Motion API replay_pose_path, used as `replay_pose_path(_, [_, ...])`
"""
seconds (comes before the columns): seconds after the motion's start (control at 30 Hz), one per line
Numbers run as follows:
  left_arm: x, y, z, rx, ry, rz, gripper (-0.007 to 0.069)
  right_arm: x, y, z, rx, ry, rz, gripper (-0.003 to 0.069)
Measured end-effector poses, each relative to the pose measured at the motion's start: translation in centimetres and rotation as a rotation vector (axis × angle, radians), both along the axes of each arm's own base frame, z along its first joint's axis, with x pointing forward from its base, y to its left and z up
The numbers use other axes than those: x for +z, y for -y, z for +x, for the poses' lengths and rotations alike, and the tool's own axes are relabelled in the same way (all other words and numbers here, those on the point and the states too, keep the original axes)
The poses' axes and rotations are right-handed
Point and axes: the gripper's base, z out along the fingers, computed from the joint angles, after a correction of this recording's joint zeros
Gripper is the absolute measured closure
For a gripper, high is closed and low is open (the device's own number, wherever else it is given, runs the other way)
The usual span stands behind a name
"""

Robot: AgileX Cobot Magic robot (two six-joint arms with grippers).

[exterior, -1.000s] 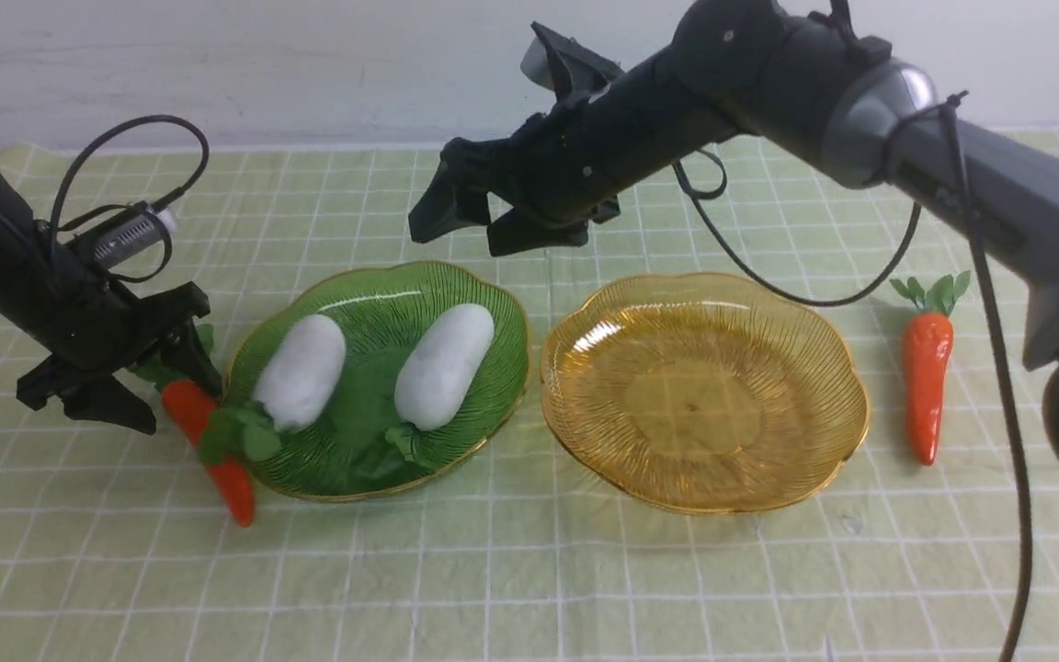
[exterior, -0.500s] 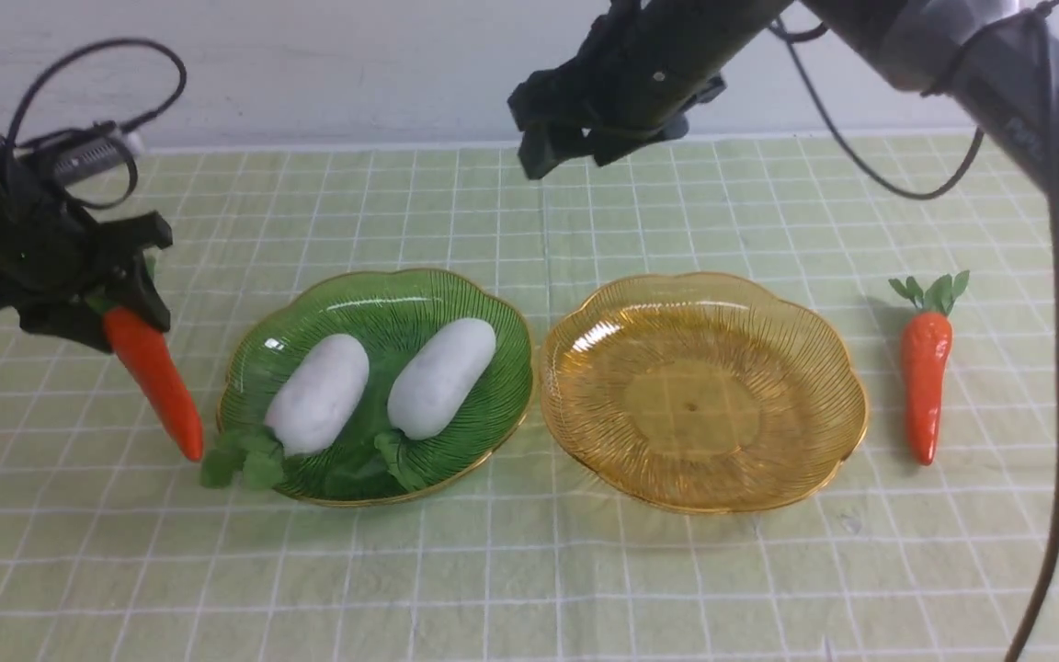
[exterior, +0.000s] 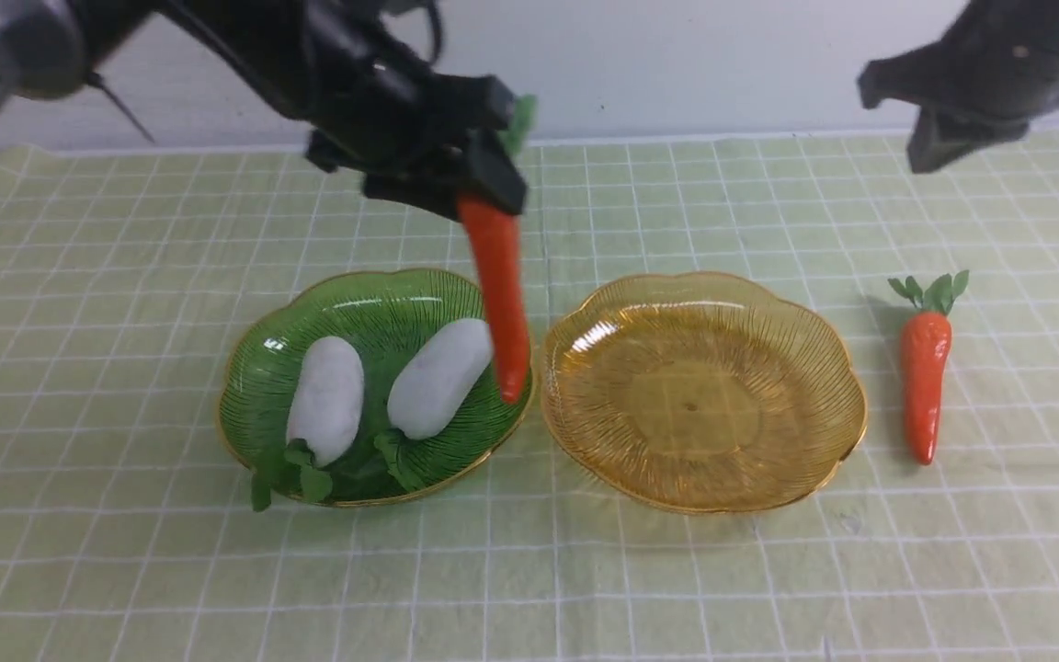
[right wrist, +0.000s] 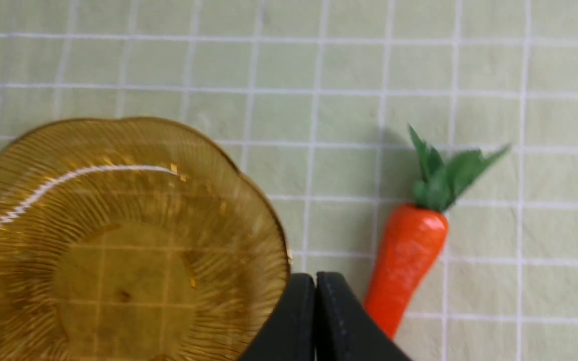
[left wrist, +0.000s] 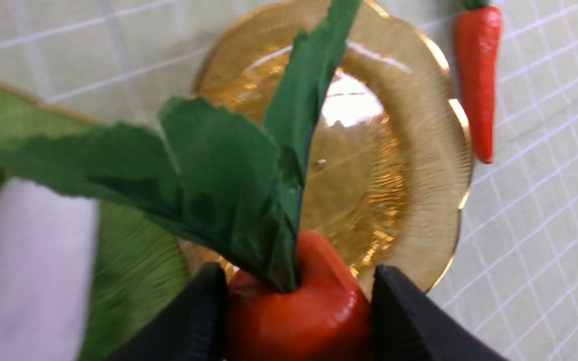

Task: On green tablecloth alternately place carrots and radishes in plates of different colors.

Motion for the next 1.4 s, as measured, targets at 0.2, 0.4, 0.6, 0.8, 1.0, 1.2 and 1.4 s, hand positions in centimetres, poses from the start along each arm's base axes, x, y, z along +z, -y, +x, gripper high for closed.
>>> replay_pose_path(0.2, [-5.9, 7.5, -0.1, -0.089, 0.01, 0.03, 0.03, -5.7, 3.3, 0.8, -0.035, -0.152, 0.06, 0.0599])
replay_pose_path(0.4, [-10.3, 8.9, 0.5, -0.064, -0.076, 0.065, 0.0291, -12.0, 3.2, 2.5, -0.013, -0.279, 0.073, 0.0363])
replay_pose_path(0.6, [-10.9, 8.2, 0.6, -0.057, -0.106, 0.111, 0.0108, -15.9, 3.6, 3.1, -0.033, -0.36, 0.039, 0.017])
replay_pose_path(0.8, [-9.0, 7.1, 1.2, -0.063, -0.121, 0.137, 0.0111, -17.2, 3.8, 3.2, -0.015, -0.38, 0.014, 0.0298])
replay_pose_path(1.0, [0.6, 2.9, 1.4, -0.013, 0.073, 0.195, 0.058, -9.9, 3.3, 2.0, -0.014, -0.221, 0.06, 0.0412])
replay_pose_path(1.2, [8.2, -1.6, -1.2, 0.079, 0.246, 0.209, 0.0631, -3.2, -0.2, -0.1, 0.082, -0.07, 0.179, 0.0412])
replay_pose_path(1.4, [12.2, -5.0, -5.9, 0.123, 0.287, 0.209, 0.0632, -5.3, -5.8, -0.1, 0.251, -0.129, 0.172, 0.041])
